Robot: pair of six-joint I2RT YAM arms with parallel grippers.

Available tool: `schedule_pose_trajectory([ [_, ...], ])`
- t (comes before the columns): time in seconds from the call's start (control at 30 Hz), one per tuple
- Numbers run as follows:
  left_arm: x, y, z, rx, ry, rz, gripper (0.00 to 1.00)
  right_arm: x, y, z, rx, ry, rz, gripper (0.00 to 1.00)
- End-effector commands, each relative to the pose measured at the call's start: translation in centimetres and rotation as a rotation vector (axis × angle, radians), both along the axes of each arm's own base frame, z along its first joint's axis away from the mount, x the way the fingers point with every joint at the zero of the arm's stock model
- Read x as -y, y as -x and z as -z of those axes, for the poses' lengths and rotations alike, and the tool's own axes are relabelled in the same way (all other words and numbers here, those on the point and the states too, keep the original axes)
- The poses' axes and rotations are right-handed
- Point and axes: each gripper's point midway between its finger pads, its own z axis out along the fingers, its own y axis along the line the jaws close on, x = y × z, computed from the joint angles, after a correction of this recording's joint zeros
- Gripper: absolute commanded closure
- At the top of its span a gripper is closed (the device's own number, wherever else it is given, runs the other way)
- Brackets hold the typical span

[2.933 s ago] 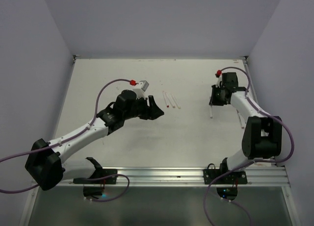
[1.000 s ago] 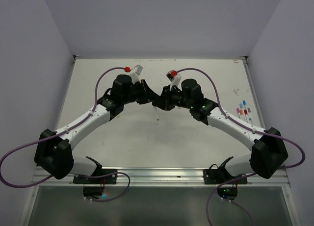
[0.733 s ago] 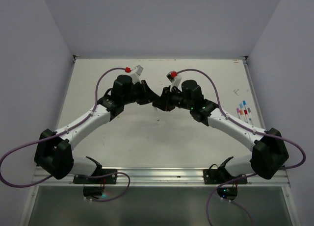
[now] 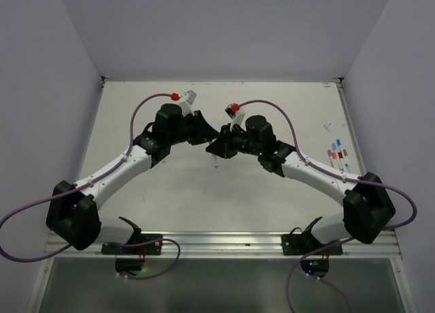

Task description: Open the pen caps

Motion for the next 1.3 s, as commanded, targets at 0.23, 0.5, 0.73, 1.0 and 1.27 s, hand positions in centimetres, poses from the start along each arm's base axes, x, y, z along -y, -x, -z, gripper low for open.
schedule_pose_trajectory([
  [0.23,-0.6,-0.3,-3.9,0.096,0.031,-0.04,0.55,-0.3,1.1,-3.1,0.061,-0.063,0.006,1.0],
  [0.5,-0.6,0.1,-3.8,0.094,0.036,-0.032,0.59,-0.3,1.4,-3.4,0.06,-0.066,-0.002,1.0],
  [0.73,-0.8,0.0,-3.7,0.101,0.023,-0.031,0.88,-0.3,1.3,-3.2,0.056,-0.056,0.0,1.0],
  [1.0,-1.6,-0.5,-3.0,0.114,-0.028,-0.075,1.0,0.2,0.1,-2.2,0.069,0.017,0.096,1.0],
  [1.27,-3.1,-4.7,-0.9,0.089,-0.244,-0.19,1.0,2.6,-1.8,1.3,0.347,0.529,0.381,1.0],
])
